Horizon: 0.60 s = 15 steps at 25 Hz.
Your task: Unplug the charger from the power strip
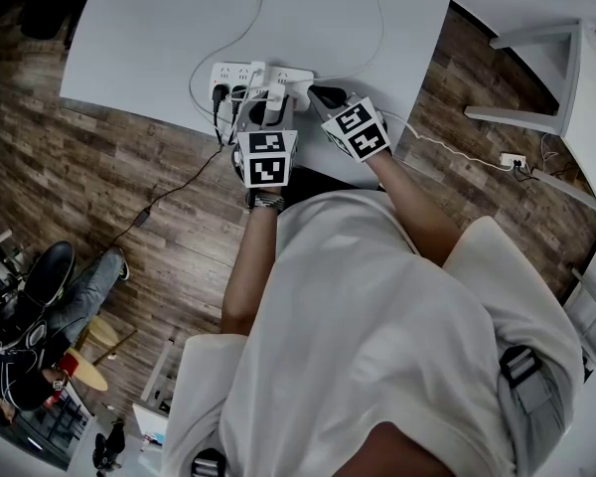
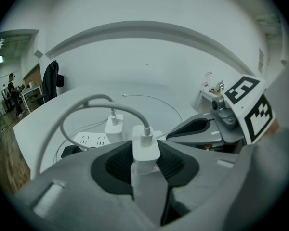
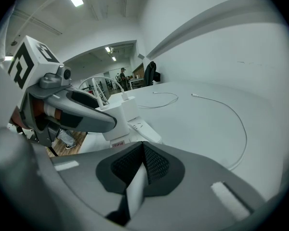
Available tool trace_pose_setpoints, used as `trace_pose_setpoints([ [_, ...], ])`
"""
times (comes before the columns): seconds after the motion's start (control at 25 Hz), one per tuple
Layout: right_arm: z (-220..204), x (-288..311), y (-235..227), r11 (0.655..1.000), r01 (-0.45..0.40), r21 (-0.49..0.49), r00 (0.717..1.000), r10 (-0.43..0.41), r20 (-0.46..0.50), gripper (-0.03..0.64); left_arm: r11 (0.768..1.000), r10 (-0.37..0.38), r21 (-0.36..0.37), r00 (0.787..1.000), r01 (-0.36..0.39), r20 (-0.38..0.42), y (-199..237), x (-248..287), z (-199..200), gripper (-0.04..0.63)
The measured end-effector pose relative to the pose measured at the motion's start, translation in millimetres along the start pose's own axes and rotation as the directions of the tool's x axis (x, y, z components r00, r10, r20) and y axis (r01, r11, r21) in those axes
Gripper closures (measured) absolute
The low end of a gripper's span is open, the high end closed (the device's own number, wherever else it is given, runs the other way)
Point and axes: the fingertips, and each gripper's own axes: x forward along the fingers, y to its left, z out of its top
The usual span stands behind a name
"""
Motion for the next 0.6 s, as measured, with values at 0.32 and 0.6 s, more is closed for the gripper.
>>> trace_pose_setpoints([
  [0.32,-0.3,-1.1,-0.8,1.000,0.000,-0.001,1.000,0.000,0.000,0.614,0.991,-0.039,-0.129,0.999,0.042,0.029,2.7,-1.1,1.5,0.448],
  [0.6,-0.6,-0.5,-0.3,1.000,0.002,-0.002,1.000,-0.002,0.002,0.614,0.998,-0.019,-0.063,1.000,0.020,0.014,0.7,-1.0,1.2,0.448],
])
